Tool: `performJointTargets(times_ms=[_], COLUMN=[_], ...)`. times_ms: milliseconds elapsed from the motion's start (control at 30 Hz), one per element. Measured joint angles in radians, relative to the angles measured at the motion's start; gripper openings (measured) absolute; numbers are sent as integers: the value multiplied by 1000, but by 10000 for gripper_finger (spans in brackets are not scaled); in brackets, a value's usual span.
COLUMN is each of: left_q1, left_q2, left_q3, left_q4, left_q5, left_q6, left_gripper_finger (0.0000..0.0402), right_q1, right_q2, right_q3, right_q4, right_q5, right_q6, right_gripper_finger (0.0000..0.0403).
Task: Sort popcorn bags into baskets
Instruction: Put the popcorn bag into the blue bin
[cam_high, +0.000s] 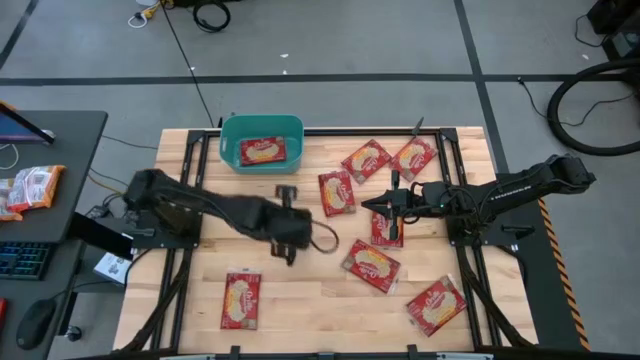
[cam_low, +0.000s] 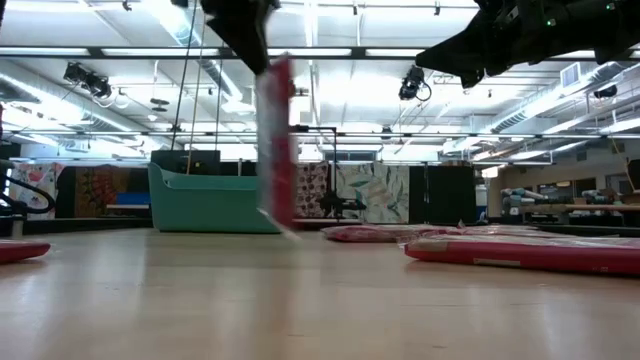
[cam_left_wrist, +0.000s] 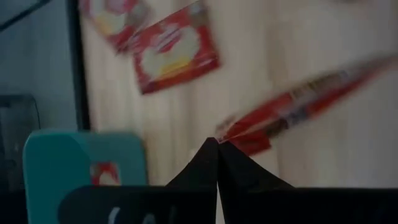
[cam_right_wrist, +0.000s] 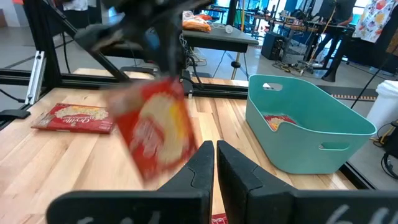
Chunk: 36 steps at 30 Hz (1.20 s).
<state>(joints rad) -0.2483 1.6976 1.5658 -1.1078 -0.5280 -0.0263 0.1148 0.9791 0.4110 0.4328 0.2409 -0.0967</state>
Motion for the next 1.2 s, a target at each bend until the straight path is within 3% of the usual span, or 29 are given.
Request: performJointTargets(times_ms=[333,667,933,1200], left_q1=[186,400,590,747], left_q2=[-143,-182,-204,-205], left_q3=[0,0,5,0], left_q4=[-90,-202,-146,105], left_q5=[-1,16,49,29], left_q6=[-68,-47,122,411], left_gripper_finger=[1,0,0,0], right_q1=[1,1,1,1], right_q2=[0,0,0,0], right_q3=[0,0,0,0], right_q4=[1,2,4,9], right_q5=[0,-3,-3,-4], right_q6=[0,0,0,9], right_gripper_finger=[24,24,24,24])
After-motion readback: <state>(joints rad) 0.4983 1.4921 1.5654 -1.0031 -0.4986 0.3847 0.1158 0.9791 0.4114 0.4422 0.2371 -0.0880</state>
